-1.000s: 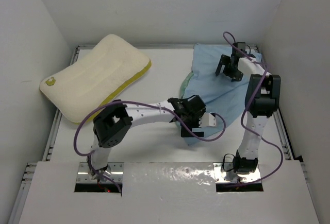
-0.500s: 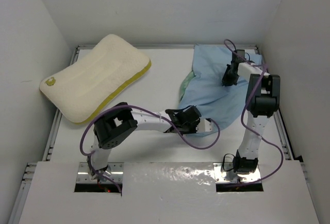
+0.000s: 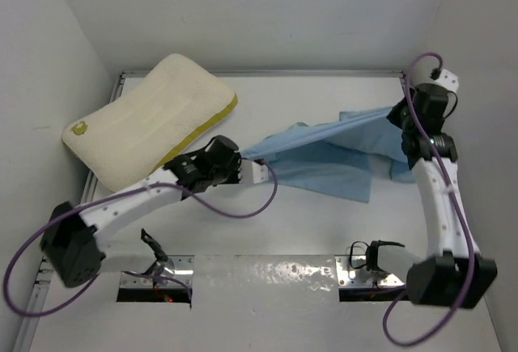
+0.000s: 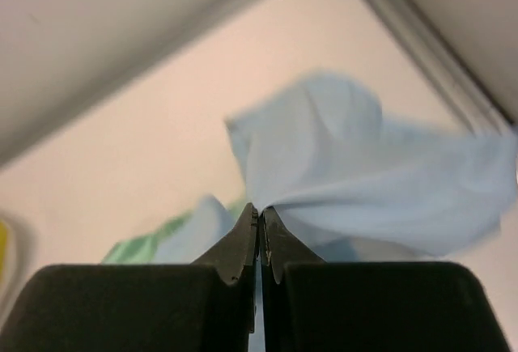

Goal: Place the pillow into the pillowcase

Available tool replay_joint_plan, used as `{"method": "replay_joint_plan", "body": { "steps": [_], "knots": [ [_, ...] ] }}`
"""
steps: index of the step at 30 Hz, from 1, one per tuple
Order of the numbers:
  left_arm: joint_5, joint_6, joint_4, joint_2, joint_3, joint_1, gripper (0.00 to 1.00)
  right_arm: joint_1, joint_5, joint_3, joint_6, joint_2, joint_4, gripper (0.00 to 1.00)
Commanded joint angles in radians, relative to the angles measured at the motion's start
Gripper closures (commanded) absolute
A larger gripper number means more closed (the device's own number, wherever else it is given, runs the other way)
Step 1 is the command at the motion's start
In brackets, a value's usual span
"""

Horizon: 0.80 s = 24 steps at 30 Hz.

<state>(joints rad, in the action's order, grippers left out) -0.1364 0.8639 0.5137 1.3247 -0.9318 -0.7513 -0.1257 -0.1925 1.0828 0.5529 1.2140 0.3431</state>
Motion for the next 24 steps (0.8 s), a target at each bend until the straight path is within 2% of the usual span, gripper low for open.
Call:
{"method": "replay_joint_plan", "body": {
  "steps": [1, 4, 6, 7, 10, 11, 12, 13, 14, 15, 16, 17, 18, 19, 20, 21, 22, 23, 24],
  "knots": [
    [0.010, 0.234, 0.146, -0.167, 0.080, -0.008, 1.00, -0.009, -0.226, -0.018, -0.019, -0.163, -0.003, 1.00],
    [0.050, 0.230, 0.138, -0.179, 0.035, 0.004, 1.00, -0.009, -0.258, 0.055, -0.076, -0.208, 0.013, 1.00],
    [0.076, 0.210, 0.106, -0.141, -0.011, 0.029, 1.00, -0.009, -0.248, 0.149, -0.111, -0.173, 0.030, 1.00],
    [0.125, 0.202, 0.098, -0.087, -0.077, 0.080, 1.00, -0.009, -0.234, 0.184, -0.123, -0.145, 0.037, 1.00],
    [0.249, 0.188, 0.097, 0.060, -0.238, 0.239, 1.00, -0.009, -0.194, 0.348, -0.172, 0.019, 0.063, 1.00],
    [0.267, 0.196, 0.094, 0.094, -0.269, 0.275, 1.00, -0.009, -0.182, 0.467, -0.207, 0.074, 0.072, 1.00],
    [0.271, 0.217, 0.070, 0.161, -0.294, 0.323, 1.00, -0.009, -0.174, 0.544, -0.223, 0.210, 0.088, 1.00],
    [0.261, 0.222, 0.045, 0.191, -0.318, 0.337, 1.00, -0.009, -0.171, 0.624, -0.238, 0.288, 0.140, 1.00],
    [0.256, 0.228, 0.020, 0.220, -0.326, 0.345, 1.00, -0.008, -0.170, 0.789, -0.254, 0.370, 0.167, 1.00],
    [0.253, 0.242, -0.003, 0.276, -0.337, 0.349, 1.00, -0.006, -0.133, 0.878, -0.263, 0.530, 0.203, 1.00],
    [0.262, 0.245, -0.009, 0.306, -0.360, 0.348, 1.00, 0.001, -0.101, 0.963, -0.277, 0.605, 0.291, 1.00],
    [0.270, 0.245, -0.009, 0.330, -0.372, 0.348, 0.97, 0.033, 0.012, 1.124, -0.347, 0.672, 0.336, 1.00],
    [0.277, 0.235, -0.004, 0.376, -0.387, 0.346, 0.93, 0.059, 0.069, 1.185, -0.396, 0.767, 0.382, 0.96],
    [0.285, 0.231, 0.002, 0.395, -0.415, 0.345, 0.80, 0.127, 0.111, 1.212, -0.524, 0.789, 0.446, 0.84],
    [0.279, 0.233, 0.012, 0.410, -0.426, 0.345, 0.73, 0.179, 0.138, 1.182, -0.613, 0.791, 0.467, 0.68],
    [0.252, 0.234, 0.016, 0.427, -0.432, 0.345, 0.66, 0.225, 0.178, 1.122, -0.690, 0.747, 0.485, 0.32],
    [0.232, 0.236, 0.009, 0.430, -0.427, 0.346, 0.61, 0.266, 0.188, 1.046, -0.768, 0.707, 0.496, 0.19],
    [0.203, 0.233, -0.004, 0.430, -0.420, 0.345, 0.46, 0.341, 0.188, 0.849, -0.856, 0.656, 0.476, 0.10],
    [0.178, 0.213, -0.042, 0.424, -0.412, 0.345, 0.42, 0.372, 0.188, 0.739, -0.863, 0.601, 0.437, 0.01]
  ]
}}
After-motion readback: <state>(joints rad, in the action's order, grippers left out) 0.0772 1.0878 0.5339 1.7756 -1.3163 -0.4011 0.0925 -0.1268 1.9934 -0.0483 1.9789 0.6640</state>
